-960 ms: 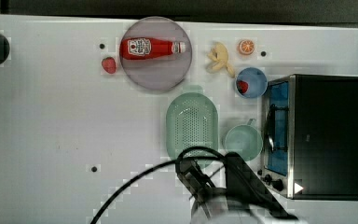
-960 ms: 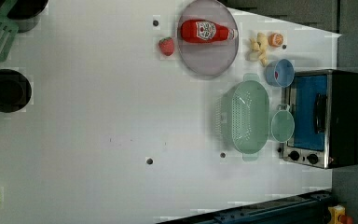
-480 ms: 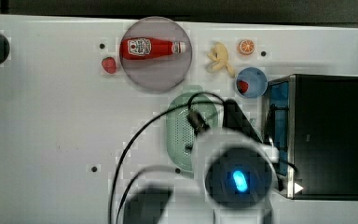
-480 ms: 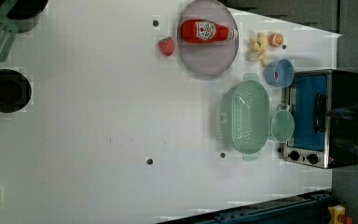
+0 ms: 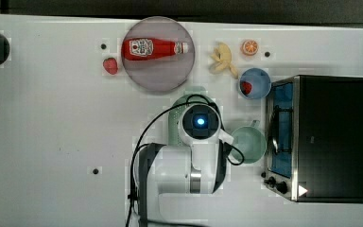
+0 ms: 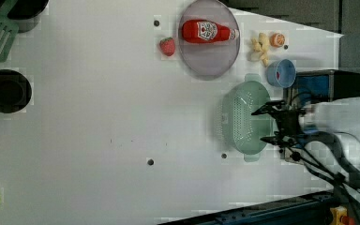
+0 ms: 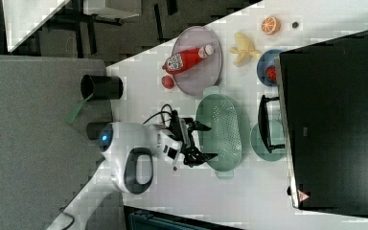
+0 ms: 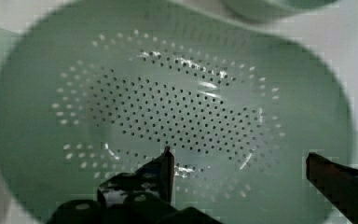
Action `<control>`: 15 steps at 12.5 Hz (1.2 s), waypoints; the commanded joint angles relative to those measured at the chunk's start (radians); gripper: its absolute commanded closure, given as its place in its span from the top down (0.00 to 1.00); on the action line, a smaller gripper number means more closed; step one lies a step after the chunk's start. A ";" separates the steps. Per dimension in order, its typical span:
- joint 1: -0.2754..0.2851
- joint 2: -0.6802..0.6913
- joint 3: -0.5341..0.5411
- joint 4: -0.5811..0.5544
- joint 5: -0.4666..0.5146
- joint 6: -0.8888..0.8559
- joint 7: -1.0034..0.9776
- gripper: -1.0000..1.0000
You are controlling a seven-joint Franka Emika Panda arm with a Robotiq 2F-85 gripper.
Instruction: Drag strainer right to left.
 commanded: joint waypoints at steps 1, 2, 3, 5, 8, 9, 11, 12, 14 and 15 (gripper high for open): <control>-0.007 0.006 0.018 0.001 -0.001 0.117 0.172 1.00; -0.007 0.043 0.022 0.000 0.000 0.148 0.203 1.00; -0.006 0.076 0.025 0.000 0.000 0.171 0.216 1.00; 0.003 0.131 0.030 0.001 0.000 0.205 0.218 1.00; 0.021 0.184 0.045 0.003 0.007 0.250 0.280 1.00; 0.027 0.193 0.053 0.004 0.007 0.255 0.319 1.00; 0.037 0.201 0.067 0.003 0.007 0.262 0.332 1.00; 0.041 0.201 0.072 0.005 0.008 0.262 0.335 1.00; 0.047 0.204 0.078 0.005 0.008 0.262 0.337 1.00; 0.052 0.206 0.079 0.005 0.010 0.259 0.337 1.00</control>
